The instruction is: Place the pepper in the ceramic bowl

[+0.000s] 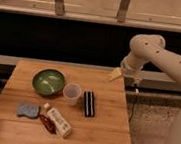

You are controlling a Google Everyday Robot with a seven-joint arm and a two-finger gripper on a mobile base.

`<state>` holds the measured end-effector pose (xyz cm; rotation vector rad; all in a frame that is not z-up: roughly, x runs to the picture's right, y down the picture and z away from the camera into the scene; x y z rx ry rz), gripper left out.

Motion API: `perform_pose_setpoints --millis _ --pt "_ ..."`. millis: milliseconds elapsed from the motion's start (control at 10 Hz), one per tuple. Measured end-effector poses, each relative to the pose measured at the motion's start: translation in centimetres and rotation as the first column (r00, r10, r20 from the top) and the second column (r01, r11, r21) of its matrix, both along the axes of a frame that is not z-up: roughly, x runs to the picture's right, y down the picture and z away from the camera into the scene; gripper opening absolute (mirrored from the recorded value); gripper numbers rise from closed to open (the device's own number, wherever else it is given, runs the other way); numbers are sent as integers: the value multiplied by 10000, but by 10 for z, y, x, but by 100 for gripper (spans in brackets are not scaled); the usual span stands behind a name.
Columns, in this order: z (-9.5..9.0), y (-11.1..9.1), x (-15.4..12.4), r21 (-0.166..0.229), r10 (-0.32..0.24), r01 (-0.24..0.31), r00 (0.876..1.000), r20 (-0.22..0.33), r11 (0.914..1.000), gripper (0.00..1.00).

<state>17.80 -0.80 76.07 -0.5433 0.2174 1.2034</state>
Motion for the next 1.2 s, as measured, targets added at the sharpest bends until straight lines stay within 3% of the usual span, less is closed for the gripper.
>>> perform_pose_setpoints --millis 800,1000,1200 --pt "0 -1 -1 18 -25 25 10000 5 10000 80" --pt "-7 0 -19 247 -695 686 9968 385 9973 80" --pt "-17 10 -70 452 -1616 1580 9825 923 9864 80"
